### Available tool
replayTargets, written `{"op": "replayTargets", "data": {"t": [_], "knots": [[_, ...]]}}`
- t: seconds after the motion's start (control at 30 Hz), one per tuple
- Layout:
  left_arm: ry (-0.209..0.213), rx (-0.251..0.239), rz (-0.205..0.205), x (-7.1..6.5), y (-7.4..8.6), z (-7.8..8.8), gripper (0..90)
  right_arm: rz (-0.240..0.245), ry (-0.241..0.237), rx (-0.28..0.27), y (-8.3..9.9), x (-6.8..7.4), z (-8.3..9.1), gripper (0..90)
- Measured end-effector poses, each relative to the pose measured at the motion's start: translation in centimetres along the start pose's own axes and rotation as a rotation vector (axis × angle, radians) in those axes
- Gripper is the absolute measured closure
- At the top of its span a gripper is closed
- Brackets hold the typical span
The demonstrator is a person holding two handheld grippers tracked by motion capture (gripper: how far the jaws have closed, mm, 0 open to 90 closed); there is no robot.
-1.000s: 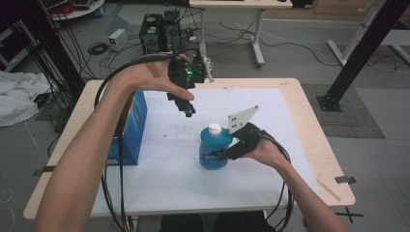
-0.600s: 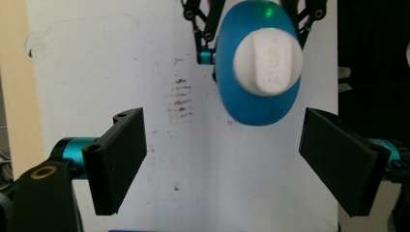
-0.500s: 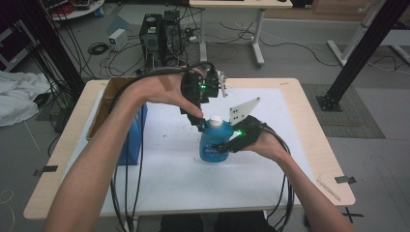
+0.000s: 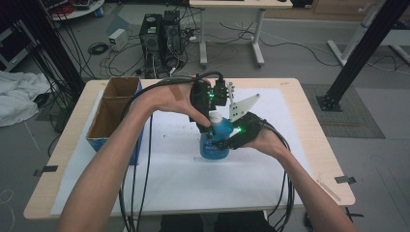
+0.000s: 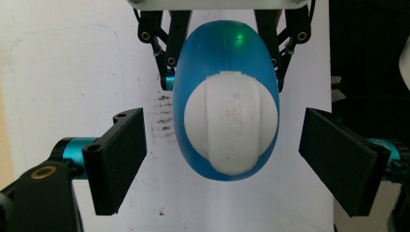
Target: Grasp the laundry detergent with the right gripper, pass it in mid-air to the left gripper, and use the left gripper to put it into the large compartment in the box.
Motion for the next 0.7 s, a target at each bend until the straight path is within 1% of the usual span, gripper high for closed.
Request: {"op": "replayTargets", "data": {"t": [0.2, 0.37, 0.47, 0.5, 0.63, 0.67, 0.7], "knots": [[0.019, 0.011, -0.007, -0.3, -0.1, -0.9, 17.3, -0.005, 0.000, 0.003, 0.1, -0.1, -0.1, 46.4], [0.020, 0.014, -0.012, -0.6, -0.2, -1.6, 17.6, -0.010, 0.000, 0.000, 0.1, -0.1, 0.0, 46.3], [0.013, 0.022, -0.012, -0.5, -0.1, -1.9, 17.7, -0.010, -0.001, 0.003, 0.1, -0.1, 0.0, 46.3], [0.010, 0.022, -0.009, -0.5, -0.1, -2.0, 18.0, -0.007, 0.000, 0.008, 0.2, -0.1, 0.0, 46.3], [0.018, 0.019, -0.012, -0.7, -0.2, -2.1, 20.1, -0.007, 0.003, 0.009, 0.2, -0.1, 0.0, 46.4], [0.012, 0.018, -0.019, -0.7, -0.2, -2.1, 20.3, -0.007, 0.002, 0.009, 0.2, -0.1, 0.0, 46.4], [0.011, 0.015, -0.017, -0.7, -0.3, -2.1, 23.3, -0.010, 0.002, 0.006, 0.2, -0.1, 0.0, 46.3]]}}
Point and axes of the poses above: each handheld gripper's, and its own axes: z roughly backward along the jaws, y roughly out of its underside, x roughly to its left, the point moved 7 cm from there along -z, roughly forward along the jaws, and after that the axes turned 15 degrees about -y, right-handed, at the moved point
